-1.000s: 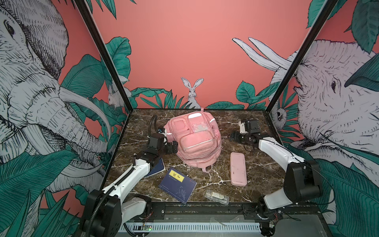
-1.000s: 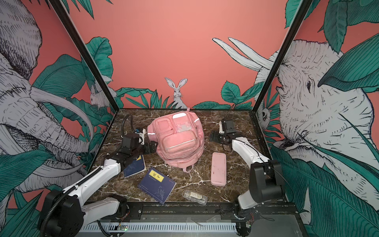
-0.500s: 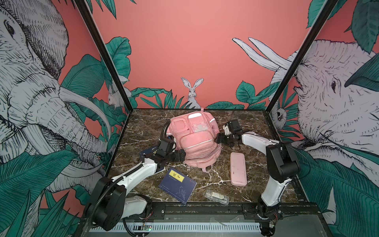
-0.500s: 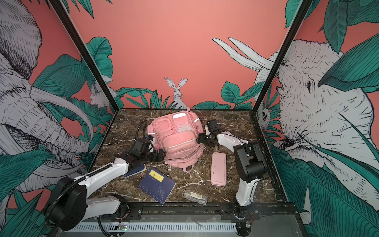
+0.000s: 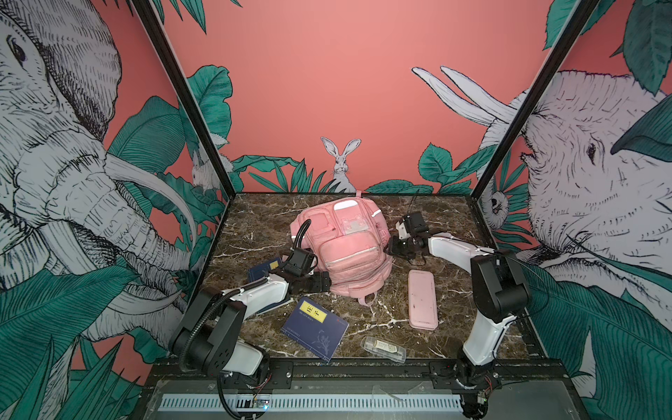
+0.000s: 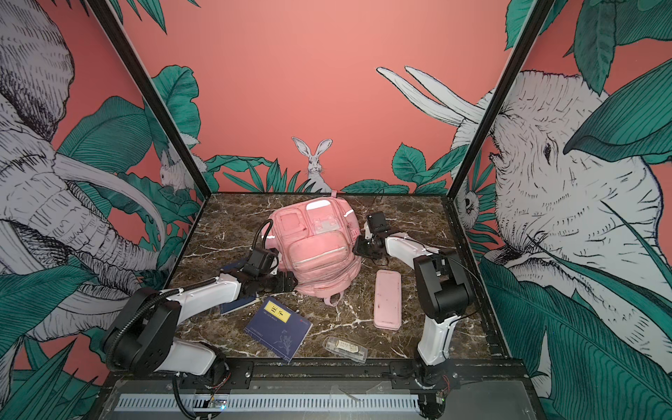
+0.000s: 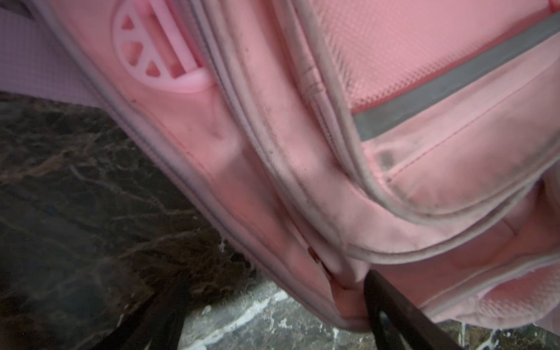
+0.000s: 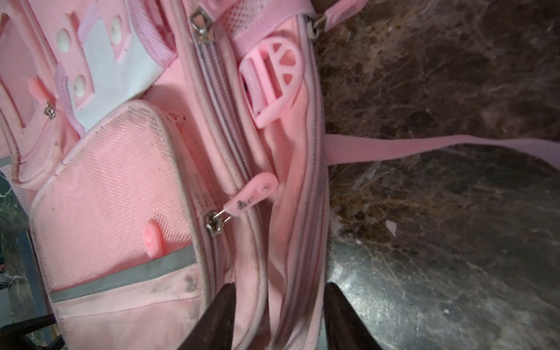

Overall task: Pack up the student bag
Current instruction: 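Move both grippers toward opposite sides of the pink backpack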

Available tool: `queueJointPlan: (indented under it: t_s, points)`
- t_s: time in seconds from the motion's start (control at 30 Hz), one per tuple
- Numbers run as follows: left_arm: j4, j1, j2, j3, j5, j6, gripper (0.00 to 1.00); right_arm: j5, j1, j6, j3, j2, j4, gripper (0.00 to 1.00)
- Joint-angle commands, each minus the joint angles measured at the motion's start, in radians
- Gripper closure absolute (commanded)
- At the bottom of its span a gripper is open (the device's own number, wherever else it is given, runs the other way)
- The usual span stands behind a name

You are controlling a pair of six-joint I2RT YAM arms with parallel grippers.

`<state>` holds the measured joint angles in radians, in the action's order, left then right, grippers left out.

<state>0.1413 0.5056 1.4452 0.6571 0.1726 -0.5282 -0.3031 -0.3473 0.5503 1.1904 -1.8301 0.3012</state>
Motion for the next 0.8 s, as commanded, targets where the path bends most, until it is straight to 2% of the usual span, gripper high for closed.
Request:
queueJointPlan:
  t_s: [0.0, 0.17, 0.27, 0.4, 0.77]
  points:
    - [-0.019, 0.007, 0.022, 0.041, 0.016, -0.003, 0.14, 0.006, -0.007, -0.001, -0.028, 0.001, 0.001, 0.61]
    - [-0.029, 0.008, 0.063, 0.073, 0.019, 0.004, 0.22, 0.003, -0.007, 0.001, -0.058, 0.014, -0.01, 0.75]
    - [-0.023, 0.007, 0.083, 0.099, 0.013, 0.009, 0.25, -0.001, -0.007, -0.002, -0.063, 0.019, -0.004, 0.86]
    - [-0.012, 0.007, 0.11, 0.147, 0.004, 0.02, 0.27, 0.0, -0.01, -0.002, -0.087, 0.048, -0.001, 0.91]
    - [0.04, -0.005, 0.23, 0.326, -0.056, 0.062, 0.27, 0.01, -0.087, 0.03, -0.162, 0.105, -0.011, 0.91]
